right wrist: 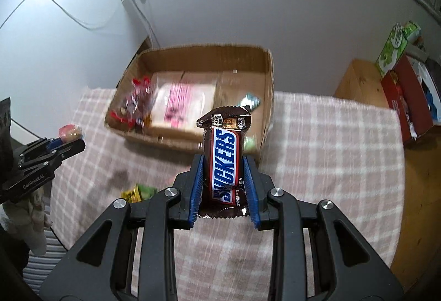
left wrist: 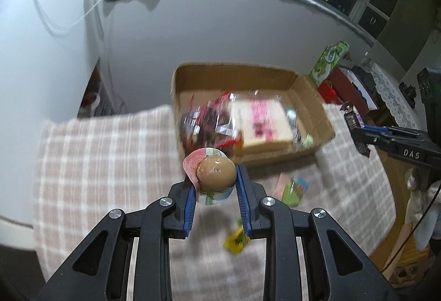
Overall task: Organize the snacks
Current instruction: 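Carry the egg chocolate with the left gripper into the box while the right drops the Snickers there, then move both open grippers back over the remaining candies on the table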
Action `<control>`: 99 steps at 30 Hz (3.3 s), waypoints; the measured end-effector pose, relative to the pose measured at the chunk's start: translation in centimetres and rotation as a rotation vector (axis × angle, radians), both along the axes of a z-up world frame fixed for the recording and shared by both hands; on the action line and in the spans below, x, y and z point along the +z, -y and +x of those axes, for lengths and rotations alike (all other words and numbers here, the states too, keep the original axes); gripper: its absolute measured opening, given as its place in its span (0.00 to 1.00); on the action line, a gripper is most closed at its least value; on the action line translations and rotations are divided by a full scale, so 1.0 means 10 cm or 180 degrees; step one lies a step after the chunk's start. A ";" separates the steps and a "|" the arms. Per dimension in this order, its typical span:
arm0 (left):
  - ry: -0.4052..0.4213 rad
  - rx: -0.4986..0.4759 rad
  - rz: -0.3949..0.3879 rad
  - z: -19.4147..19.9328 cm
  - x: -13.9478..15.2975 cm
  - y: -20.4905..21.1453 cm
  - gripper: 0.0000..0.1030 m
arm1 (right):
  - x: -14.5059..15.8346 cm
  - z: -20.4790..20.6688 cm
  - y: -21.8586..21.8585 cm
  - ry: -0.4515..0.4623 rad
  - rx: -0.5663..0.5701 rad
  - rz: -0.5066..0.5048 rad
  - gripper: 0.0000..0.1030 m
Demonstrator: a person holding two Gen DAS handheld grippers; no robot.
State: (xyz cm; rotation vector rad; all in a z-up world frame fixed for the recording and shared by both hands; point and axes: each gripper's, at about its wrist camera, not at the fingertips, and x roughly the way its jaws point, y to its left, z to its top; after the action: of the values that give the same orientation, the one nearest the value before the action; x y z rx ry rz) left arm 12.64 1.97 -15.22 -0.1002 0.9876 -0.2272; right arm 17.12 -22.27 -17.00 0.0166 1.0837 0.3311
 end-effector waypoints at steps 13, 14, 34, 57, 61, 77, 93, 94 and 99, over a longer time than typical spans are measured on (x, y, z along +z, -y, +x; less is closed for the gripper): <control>0.0186 -0.0168 0.0085 0.49 0.14 0.27 0.24 | 0.08 0.44 -0.12 0.0087 0.0061 -0.0078 0.29; 0.0177 -0.0174 0.0082 0.53 0.13 0.29 0.24 | 0.07 0.46 -0.13 0.0079 0.0068 -0.0080 0.29; -0.0065 -0.0157 0.0098 0.93 -0.16 0.41 0.25 | -0.33 0.86 -0.18 -0.0205 0.0103 -0.0140 0.29; -0.0010 -0.0101 0.0299 0.89 -0.11 0.43 0.69 | -0.26 0.84 -0.16 -0.0050 0.0020 -0.0314 0.77; 0.0021 -0.0101 0.0275 0.86 -0.06 0.43 0.69 | -0.24 0.81 -0.15 -0.0044 0.0012 -0.0301 0.77; 0.0063 -0.0012 0.0255 0.66 0.04 0.33 0.69 | -0.10 0.57 -0.06 0.0000 -0.0042 -0.0171 0.77; 0.0051 -0.0068 0.0204 0.18 0.03 0.28 0.69 | -0.02 0.11 0.04 0.0118 0.0021 0.0019 0.77; 0.0034 -0.0079 0.0207 0.13 0.01 0.27 0.69 | -0.04 0.09 0.03 0.0099 0.0034 0.0006 0.77; -0.0072 -0.0043 0.0166 -0.09 -0.11 0.19 0.69 | -0.17 -0.05 -0.03 -0.0044 0.0097 0.0015 0.77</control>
State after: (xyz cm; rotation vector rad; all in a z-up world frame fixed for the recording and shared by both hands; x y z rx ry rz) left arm 11.70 0.05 -16.29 -0.0487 1.0163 -0.2129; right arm 16.64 -22.02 -18.72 0.0066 1.0978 0.3614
